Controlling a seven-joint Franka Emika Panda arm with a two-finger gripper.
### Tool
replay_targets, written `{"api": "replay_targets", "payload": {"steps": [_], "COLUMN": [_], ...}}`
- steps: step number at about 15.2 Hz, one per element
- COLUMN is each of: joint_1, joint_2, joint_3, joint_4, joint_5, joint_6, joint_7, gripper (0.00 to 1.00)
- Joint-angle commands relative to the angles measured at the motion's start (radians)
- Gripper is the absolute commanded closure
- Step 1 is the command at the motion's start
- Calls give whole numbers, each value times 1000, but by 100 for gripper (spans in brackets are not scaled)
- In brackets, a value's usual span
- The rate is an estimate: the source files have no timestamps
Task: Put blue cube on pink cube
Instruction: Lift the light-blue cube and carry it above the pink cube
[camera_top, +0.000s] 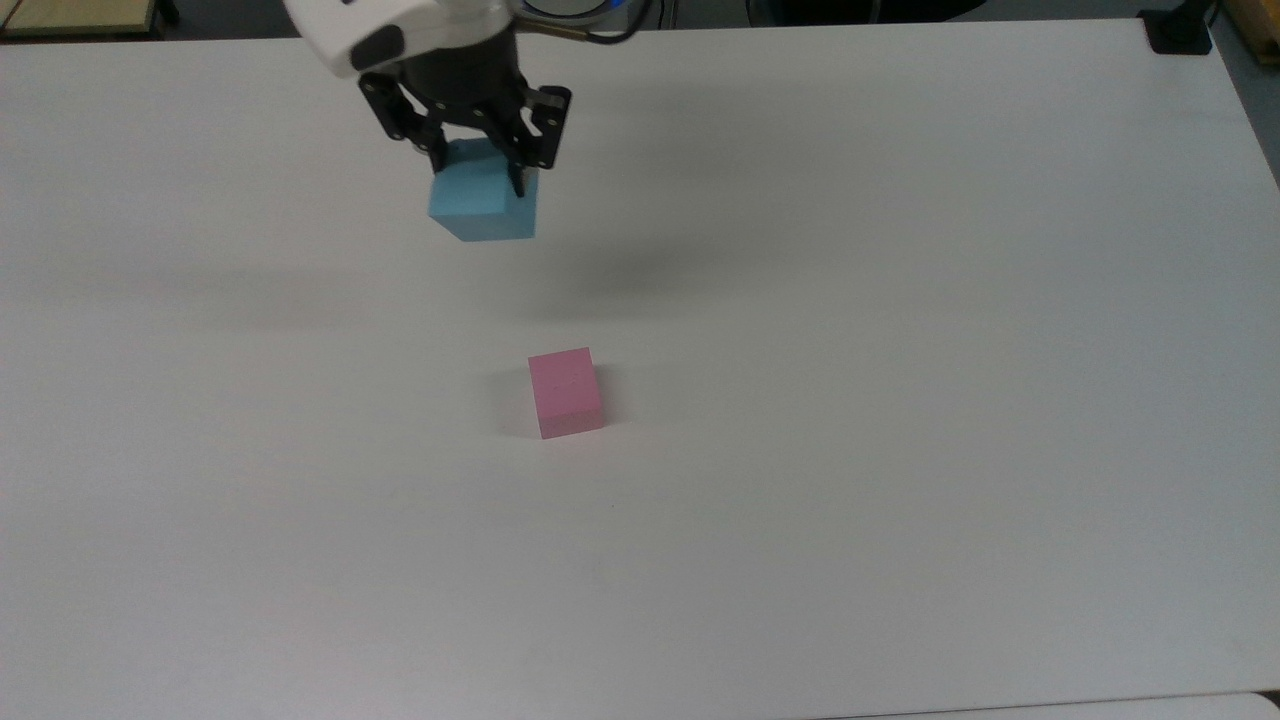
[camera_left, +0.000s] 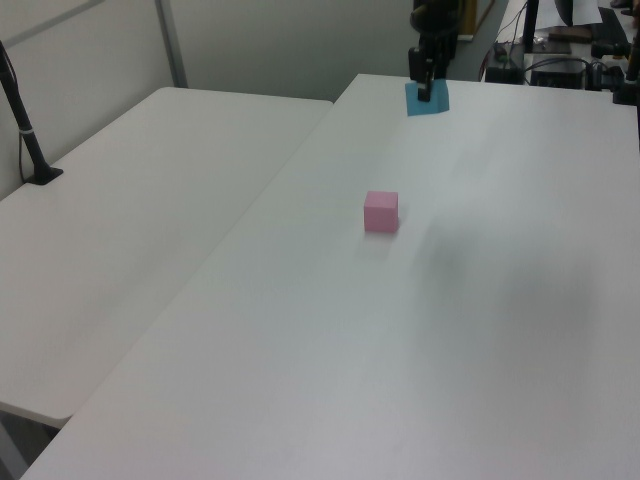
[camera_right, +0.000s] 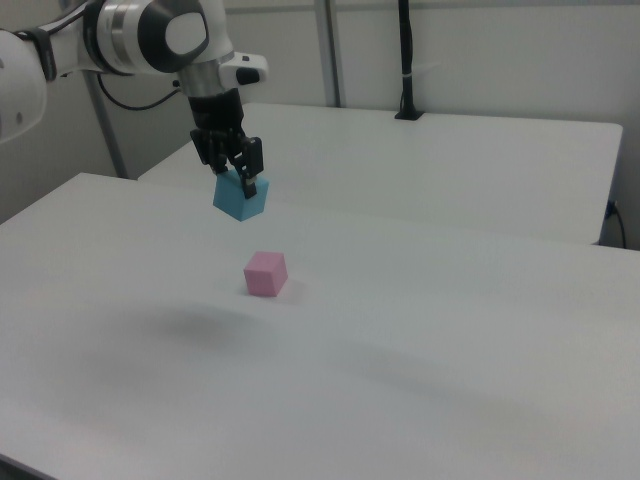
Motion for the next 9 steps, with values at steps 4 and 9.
{"api": "replay_targets", "payload": {"steps": [4, 9], "joint_1": [59, 75], "joint_2": [63, 98], "joint_3": [-10, -10], "joint_4": [-60, -89], "joint_5": [-29, -120], "joint_6": [192, 307], "joint_7": [30, 3], "gripper": [48, 48]}}
